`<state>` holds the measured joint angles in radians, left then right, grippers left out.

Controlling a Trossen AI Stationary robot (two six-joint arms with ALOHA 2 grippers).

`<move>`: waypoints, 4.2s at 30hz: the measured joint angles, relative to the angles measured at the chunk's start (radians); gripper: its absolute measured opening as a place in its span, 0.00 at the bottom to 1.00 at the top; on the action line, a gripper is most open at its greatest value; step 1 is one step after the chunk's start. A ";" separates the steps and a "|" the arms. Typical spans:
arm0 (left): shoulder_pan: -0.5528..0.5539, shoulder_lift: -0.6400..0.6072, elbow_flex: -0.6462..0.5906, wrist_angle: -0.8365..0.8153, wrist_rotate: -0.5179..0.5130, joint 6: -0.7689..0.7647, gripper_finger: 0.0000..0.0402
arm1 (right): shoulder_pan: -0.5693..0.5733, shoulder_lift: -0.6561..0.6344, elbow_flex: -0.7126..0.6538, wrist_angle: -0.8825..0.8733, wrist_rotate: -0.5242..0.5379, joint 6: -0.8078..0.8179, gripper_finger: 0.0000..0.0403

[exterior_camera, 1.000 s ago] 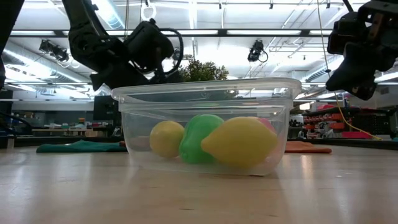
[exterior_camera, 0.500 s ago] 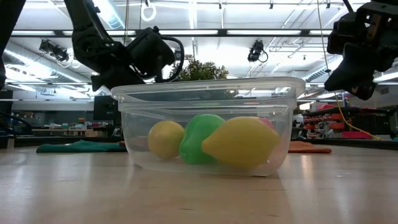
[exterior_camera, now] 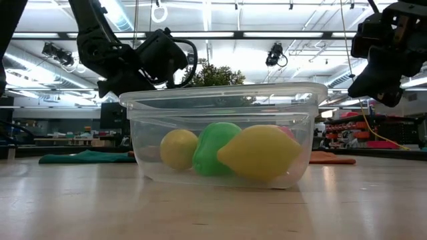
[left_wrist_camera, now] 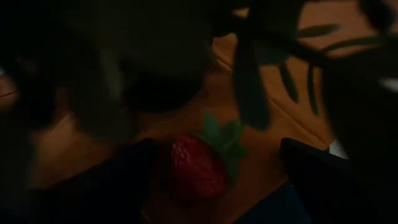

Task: Pick and placing Produce into tupperware
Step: Put the strawberry into the transparent bin

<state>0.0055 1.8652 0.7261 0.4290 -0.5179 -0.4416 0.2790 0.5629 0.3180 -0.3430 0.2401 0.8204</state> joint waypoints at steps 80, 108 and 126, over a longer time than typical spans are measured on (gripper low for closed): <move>-0.033 -0.084 0.022 0.003 0.058 0.038 0.28 | 0.000 0.005 0.000 -0.003 0.015 -0.003 0.00; -0.127 -0.147 0.023 0.016 0.073 -0.049 0.30 | 0.000 0.006 0.000 0.001 0.015 -0.004 0.00; -0.207 -0.257 0.023 0.138 0.341 -0.230 0.29 | 0.000 0.006 0.000 0.001 0.014 -0.002 0.00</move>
<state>-0.2012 1.6077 0.7486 0.5666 -0.1767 -0.6713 0.2794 0.5686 0.3176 -0.3424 0.2546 0.8188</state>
